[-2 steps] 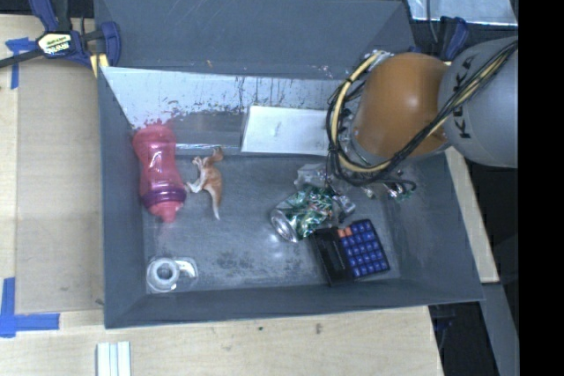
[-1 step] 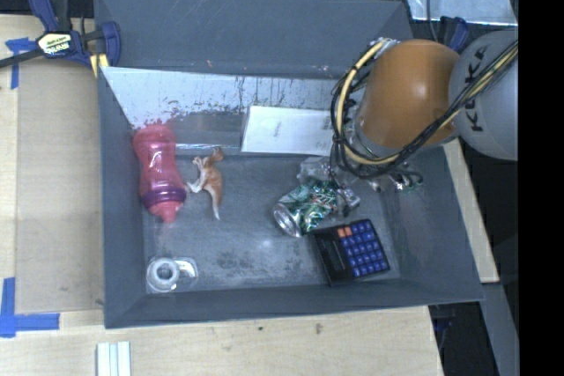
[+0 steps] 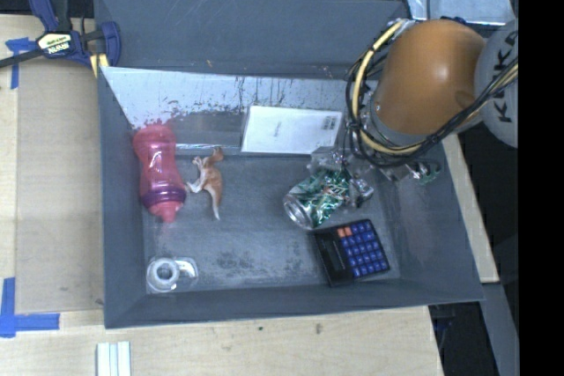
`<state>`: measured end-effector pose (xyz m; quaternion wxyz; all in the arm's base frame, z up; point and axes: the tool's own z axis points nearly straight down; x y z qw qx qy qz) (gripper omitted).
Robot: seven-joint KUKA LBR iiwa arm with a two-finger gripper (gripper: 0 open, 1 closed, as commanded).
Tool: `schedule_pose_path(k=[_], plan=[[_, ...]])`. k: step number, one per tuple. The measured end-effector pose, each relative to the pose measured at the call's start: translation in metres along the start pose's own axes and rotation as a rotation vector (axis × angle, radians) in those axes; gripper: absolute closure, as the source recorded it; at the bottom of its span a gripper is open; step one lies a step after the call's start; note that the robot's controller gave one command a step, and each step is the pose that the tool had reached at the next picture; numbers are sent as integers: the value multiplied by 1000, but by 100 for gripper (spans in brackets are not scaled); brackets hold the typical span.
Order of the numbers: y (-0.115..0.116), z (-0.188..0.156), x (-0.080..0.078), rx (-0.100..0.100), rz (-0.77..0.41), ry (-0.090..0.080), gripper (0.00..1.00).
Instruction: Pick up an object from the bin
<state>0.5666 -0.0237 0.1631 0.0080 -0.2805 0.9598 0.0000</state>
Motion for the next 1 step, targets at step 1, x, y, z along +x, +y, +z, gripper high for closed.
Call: schedule_pose_path(k=[1], plan=[[1, -57, -8, -1, 3, 1, 100]])
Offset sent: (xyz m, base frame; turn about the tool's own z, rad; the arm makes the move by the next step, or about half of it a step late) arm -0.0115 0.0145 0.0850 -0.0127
